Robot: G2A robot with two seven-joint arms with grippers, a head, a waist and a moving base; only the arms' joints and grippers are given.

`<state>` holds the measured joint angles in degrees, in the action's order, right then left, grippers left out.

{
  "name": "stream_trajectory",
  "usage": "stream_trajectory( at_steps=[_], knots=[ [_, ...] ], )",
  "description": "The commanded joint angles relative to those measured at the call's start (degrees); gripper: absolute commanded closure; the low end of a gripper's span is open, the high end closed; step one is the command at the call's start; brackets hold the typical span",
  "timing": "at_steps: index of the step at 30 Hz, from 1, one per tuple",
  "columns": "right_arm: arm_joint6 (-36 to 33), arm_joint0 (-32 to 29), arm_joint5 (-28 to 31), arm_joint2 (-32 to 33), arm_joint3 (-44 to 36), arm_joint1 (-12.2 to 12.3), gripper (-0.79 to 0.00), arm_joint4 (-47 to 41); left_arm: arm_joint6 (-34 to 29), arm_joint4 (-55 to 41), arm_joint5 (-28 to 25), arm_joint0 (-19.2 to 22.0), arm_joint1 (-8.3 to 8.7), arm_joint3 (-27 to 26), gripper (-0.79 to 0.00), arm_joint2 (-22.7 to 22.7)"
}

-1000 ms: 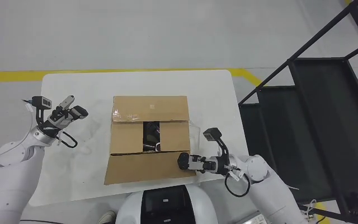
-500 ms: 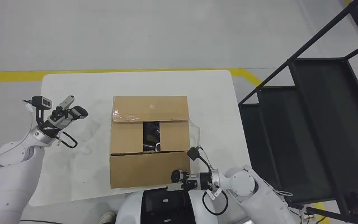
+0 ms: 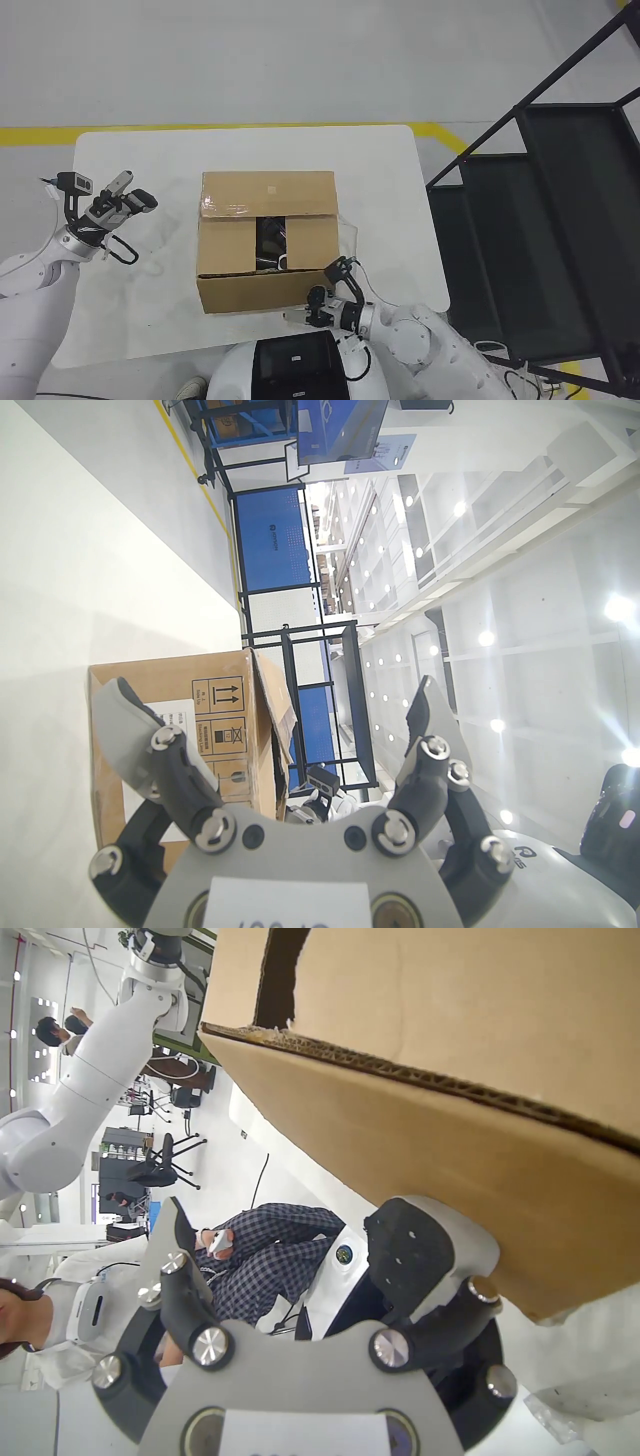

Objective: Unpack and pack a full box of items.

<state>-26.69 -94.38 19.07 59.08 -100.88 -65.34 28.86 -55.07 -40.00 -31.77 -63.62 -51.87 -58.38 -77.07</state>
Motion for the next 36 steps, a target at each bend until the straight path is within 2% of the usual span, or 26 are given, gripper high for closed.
stream_trajectory(
  at_steps=[1,7,9,12,16,21,29,36],
  knots=[
    [-1.0,-0.5,0.9,-0.1,-1.3,0.1,-0.785,-2.1,0.0,0.0,0.0,0.0,0.00,0.0,-0.785,0.0],
    [-8.1,-3.1,2.5,5.3,-9.1,1.3,-0.785,-19.6,0.0,0.0,0.0,0.0,0.00,0.0,-0.785,0.0],
    [-10.1,-3.6,0.1,8.4,-11.9,1.7,-0.785,-25.8,0.0,0.0,0.0,0.0,0.00,0.0,-0.785,0.0],
    [-8.7,-3.1,-4.1,11.2,-13.5,1.9,-0.785,-27.8,0.0,0.0,0.0,0.0,0.00,0.0,-0.785,0.0],
    [-5.4,0.7,-12.5,11.1,-11.1,1.5,-0.785,-30.9,0.0,0.0,0.0,0.0,0.00,0.0,-0.785,0.0],
    [-1.7,6.9,-17.2,7.6,-5.6,0.3,-0.785,-34.2,0.0,0.0,0.0,0.0,0.00,0.0,-0.785,0.0],
    [3.2,13.5,-16.4,6.1,2.6,-1.2,-0.785,-40.3,0.0,0.0,0.0,0.0,0.00,0.0,-0.785,0.0],
    [3.8,18.7,-13.4,7.2,4.4,-1.7,-0.785,-41.3,0.0,0.0,0.0,0.0,0.00,0.0,-0.785,0.0]
  ],
)
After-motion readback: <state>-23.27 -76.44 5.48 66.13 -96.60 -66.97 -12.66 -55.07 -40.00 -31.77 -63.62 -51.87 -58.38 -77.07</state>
